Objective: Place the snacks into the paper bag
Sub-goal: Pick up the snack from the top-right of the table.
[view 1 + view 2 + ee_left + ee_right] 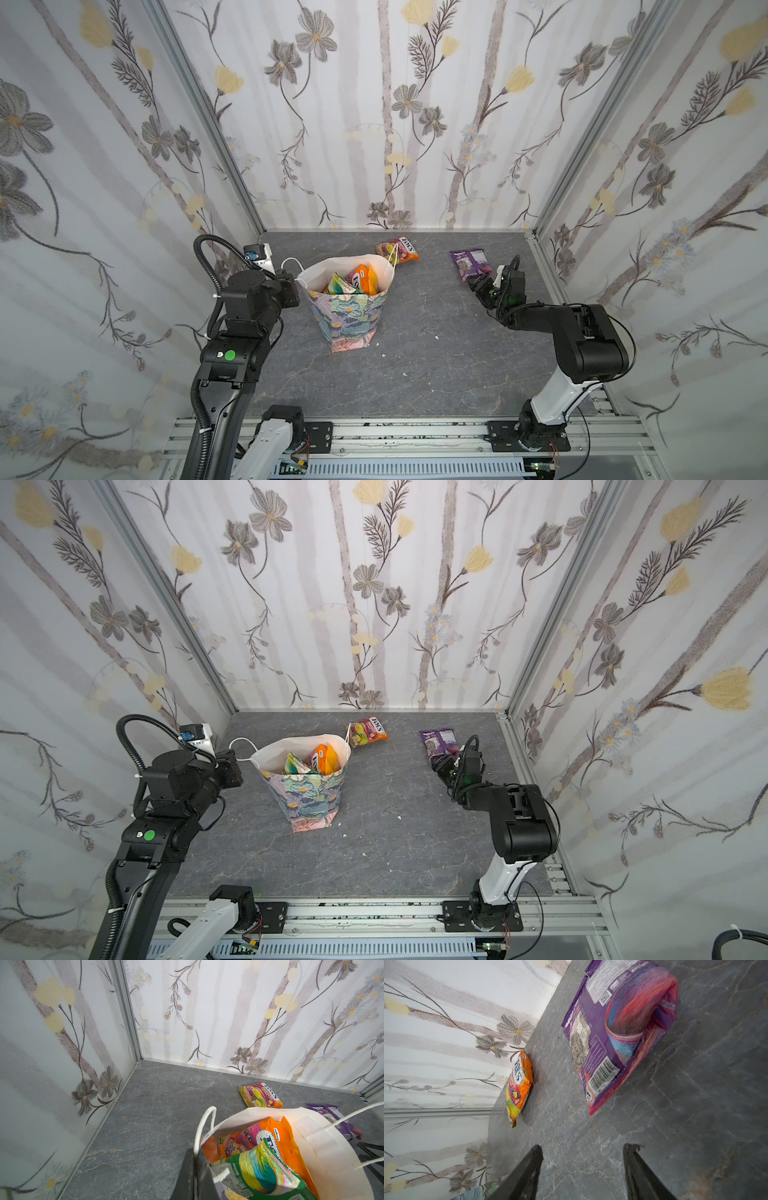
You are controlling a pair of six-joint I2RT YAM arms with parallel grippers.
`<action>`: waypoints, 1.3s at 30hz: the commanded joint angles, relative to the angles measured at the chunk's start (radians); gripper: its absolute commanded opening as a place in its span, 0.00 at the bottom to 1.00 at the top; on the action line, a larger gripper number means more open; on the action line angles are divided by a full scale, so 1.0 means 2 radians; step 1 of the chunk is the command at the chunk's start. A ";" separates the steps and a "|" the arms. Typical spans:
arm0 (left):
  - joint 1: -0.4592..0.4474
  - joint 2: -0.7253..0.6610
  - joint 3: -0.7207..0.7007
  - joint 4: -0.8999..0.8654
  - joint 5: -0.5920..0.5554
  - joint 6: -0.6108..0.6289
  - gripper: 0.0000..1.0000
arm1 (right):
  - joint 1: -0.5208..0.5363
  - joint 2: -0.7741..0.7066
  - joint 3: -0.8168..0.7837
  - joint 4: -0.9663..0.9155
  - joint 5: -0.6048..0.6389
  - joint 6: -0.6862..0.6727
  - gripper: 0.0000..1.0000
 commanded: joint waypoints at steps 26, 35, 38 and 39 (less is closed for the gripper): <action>-0.001 0.009 0.008 0.006 -0.010 0.002 0.04 | -0.002 0.088 0.065 0.042 -0.017 0.022 0.62; -0.001 0.009 0.008 0.006 -0.012 0.003 0.04 | -0.002 0.106 0.070 0.051 -0.014 0.032 0.62; -0.001 0.009 0.009 0.006 -0.012 0.002 0.04 | -0.002 0.110 0.070 0.056 -0.010 0.037 0.62; -0.001 0.010 0.008 0.006 -0.011 0.003 0.04 | -0.002 0.111 0.070 0.058 -0.008 0.039 0.62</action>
